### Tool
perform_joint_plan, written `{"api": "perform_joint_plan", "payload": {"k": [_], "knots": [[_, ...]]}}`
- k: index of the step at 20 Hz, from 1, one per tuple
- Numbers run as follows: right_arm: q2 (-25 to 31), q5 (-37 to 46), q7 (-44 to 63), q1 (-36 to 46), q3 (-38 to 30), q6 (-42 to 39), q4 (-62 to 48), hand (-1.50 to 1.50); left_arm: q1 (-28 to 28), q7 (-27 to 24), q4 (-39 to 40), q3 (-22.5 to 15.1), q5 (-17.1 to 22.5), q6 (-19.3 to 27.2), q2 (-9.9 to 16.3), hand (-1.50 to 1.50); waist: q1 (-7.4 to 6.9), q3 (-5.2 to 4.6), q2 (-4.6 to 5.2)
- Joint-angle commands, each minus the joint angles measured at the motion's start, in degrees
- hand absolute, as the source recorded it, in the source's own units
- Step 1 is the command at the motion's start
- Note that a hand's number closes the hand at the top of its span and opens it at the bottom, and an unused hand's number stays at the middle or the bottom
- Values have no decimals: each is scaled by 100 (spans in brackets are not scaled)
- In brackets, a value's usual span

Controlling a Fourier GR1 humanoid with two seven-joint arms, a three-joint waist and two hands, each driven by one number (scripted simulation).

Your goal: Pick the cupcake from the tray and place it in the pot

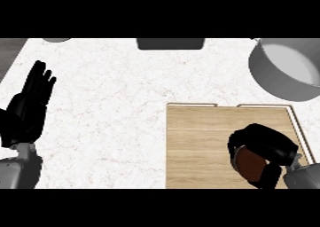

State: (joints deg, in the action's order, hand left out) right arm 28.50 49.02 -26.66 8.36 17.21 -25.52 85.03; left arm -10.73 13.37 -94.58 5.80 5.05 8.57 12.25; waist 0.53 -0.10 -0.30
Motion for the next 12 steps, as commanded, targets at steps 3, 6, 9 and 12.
{"api": "perform_joint_plan", "payload": {"k": [3,6,9,12], "knots": [[1576,50,-1840,-1580,-19,600,1218,150,55,151,-149,224,138,-69,166,0,153,11,-18],[1714,-282,-2210,-2324,-534,977,1447,150,233,-271,88,-67,-151,30,-155,0,99,9,10],[1280,-1538,-2152,-2450,-1267,835,1722,150,209,-67,20,312,132,-141,180,0,173,7,-11],[1577,-2667,-2255,-2393,-2443,577,1816,150,141,22,-143,195,-8,9,102,0,211,6,-23]]}}
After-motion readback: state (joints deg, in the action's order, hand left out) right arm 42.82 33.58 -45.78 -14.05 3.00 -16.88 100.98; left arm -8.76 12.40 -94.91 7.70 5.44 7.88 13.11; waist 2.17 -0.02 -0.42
